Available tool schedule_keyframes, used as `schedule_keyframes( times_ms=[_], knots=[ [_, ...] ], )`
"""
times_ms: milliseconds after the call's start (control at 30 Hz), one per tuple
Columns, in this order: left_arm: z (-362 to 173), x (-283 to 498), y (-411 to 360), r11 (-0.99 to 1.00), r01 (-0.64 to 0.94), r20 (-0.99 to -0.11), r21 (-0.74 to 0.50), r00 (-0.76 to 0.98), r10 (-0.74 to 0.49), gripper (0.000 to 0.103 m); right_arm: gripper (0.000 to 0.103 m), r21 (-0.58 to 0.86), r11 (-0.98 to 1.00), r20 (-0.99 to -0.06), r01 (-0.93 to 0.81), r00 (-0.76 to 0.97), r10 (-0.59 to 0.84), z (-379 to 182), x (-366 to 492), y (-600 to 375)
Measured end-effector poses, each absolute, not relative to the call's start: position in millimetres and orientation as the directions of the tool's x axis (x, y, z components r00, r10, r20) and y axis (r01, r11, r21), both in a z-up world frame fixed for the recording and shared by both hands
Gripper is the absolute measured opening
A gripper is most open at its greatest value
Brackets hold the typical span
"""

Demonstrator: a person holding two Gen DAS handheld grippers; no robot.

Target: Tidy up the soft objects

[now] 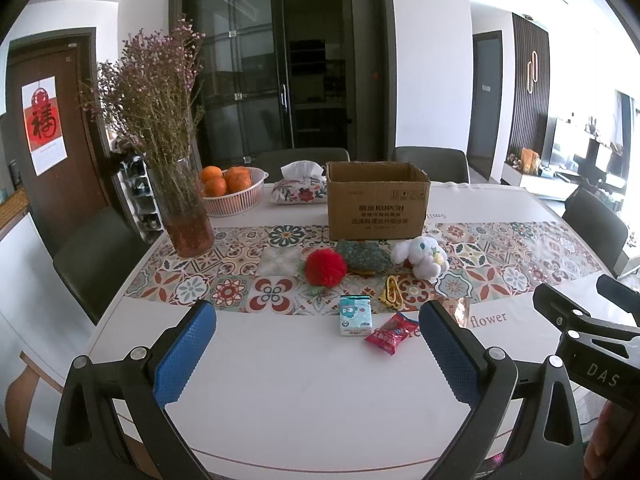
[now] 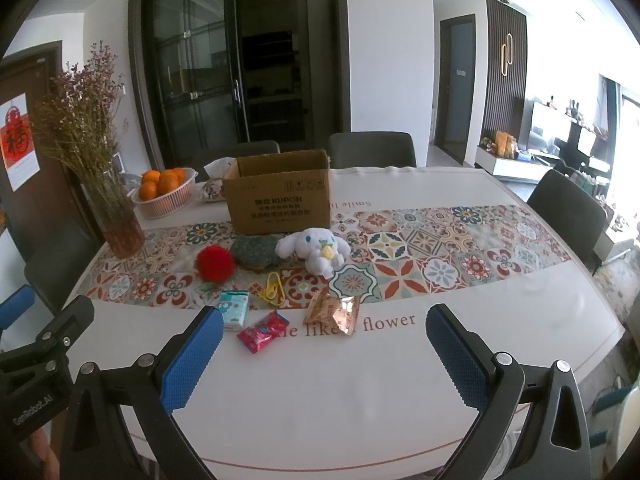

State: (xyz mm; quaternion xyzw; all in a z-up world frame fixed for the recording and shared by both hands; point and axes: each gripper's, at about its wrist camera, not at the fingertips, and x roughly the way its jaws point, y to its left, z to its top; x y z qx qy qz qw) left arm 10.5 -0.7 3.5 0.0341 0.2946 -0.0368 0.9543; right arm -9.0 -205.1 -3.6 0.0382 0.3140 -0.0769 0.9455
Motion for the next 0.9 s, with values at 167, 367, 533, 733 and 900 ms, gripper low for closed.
schedule_keyframes(
  times_ms=[167,367,533,733,900],
  knots=[
    [3.7,9.7,-1.3,0.995,0.090,-0.564,0.043,0.824,-0.050,0.103,0.103,0.024,0.985,-0.600,0.171,0.791,-0.122,-4.0,-7.9,-206.3],
    [2.8,12.1,-1.8,0.995,0.094,-0.565,0.044,0.823,-0.053,0.103,0.103,0.023,0.985,-0.602,0.174,0.789,-0.125,-4.6,-6.9,-206.7],
    [1.5,17.0,-3.6,0.994,0.101,-0.567,0.045,0.822,-0.058,0.103,0.103,0.023,0.983,-0.603,0.183,0.787,-0.132,-6.3,-4.1,-207.9],
    [2.1,18.5,-3.0,0.994,0.104,-0.569,0.043,0.820,-0.061,0.103,0.103,0.023,0.983,-0.603,0.182,0.787,-0.132,-6.1,-4.2,-208.1],
    [1.7,18.8,-2.3,0.994,0.105,-0.570,0.042,0.819,-0.063,0.103,0.103,0.021,0.983,-0.605,0.183,0.785,-0.134,-6.1,-3.6,-207.6]
  ],
)
